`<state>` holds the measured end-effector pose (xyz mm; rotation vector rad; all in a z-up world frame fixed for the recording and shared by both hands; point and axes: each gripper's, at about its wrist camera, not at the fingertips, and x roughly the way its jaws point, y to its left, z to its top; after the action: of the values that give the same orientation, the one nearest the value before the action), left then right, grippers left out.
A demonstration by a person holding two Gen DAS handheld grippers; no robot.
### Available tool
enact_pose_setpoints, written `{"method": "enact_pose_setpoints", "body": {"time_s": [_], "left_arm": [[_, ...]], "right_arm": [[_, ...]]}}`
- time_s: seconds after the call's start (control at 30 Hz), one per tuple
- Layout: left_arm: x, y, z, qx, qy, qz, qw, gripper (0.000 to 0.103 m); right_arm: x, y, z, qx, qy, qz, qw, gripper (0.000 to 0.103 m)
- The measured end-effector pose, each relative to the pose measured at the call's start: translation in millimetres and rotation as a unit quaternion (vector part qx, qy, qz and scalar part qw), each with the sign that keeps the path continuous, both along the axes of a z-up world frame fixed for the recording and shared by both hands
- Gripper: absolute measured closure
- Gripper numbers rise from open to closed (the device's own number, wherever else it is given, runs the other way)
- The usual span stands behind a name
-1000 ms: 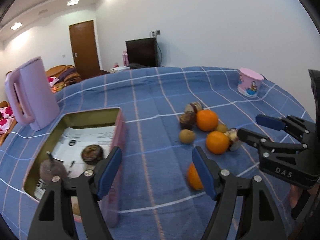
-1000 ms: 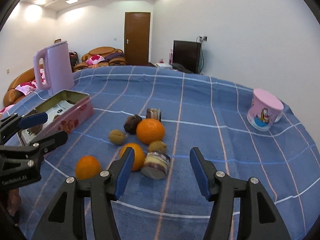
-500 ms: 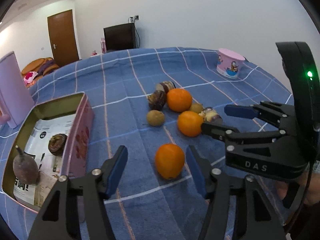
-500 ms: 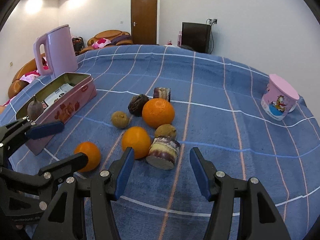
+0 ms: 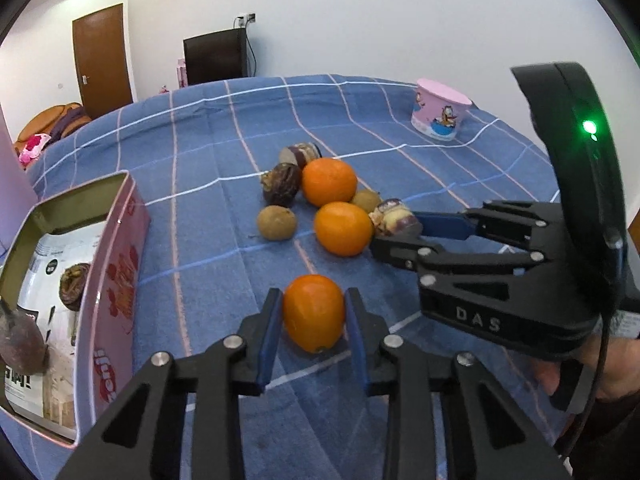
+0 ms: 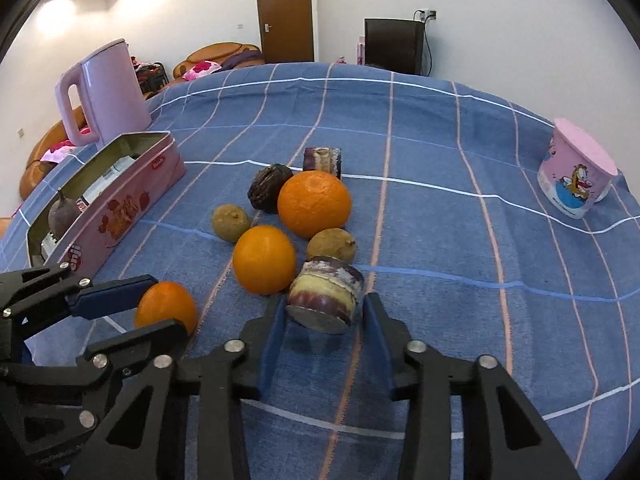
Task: Organize fruits
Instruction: 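Grasp an orange with the left tool while the right tool grasps the labeled round jar, then lift the orange with the left tool while the right tool lifts the jar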
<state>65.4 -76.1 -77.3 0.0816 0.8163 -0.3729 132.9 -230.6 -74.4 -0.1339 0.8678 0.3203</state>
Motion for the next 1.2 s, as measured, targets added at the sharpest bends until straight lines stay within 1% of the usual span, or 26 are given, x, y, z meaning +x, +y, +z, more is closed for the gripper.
{"method": "enact_pose_setpoints", "body": {"time_s": [0.2, 0.3, 0.53, 0.73, 1.2], "left_arm": [[12.7, 10.7, 0.4, -0.008, -0.002, 0.026, 0.9996, 0.071], [14.9, 15.8, 0.3, -0.02, 0.001, 0.033, 0.9993, 0.072], [6.7, 18.6, 7.7, -0.014, -0.032, 0.05, 0.9981, 0.072], [3.5, 23.3, 11.1, -0.018, -0.046, 0.064, 0.9968, 0.072], [-9.0, 27.5, 20.2, -0.016, -0.087, 0.08, 0.9929, 0.072]], "right_arm": [[0.1, 0.8, 0.5, 0.001, -0.003, 0.002, 1.0, 0.064], [-2.5, 1.5, 2.7, 0.0, -0.013, 0.002, 1.0, 0.064], [-6.1, 1.0, 6.7, 0.003, -0.028, 0.002, 1.0, 0.065], [-8.6, 1.8, 9.2, 0.006, -0.039, 0.007, 0.999, 0.066], [-23.2, 5.1, 20.7, 0.02, -0.085, 0.029, 0.996, 0.066]]}}
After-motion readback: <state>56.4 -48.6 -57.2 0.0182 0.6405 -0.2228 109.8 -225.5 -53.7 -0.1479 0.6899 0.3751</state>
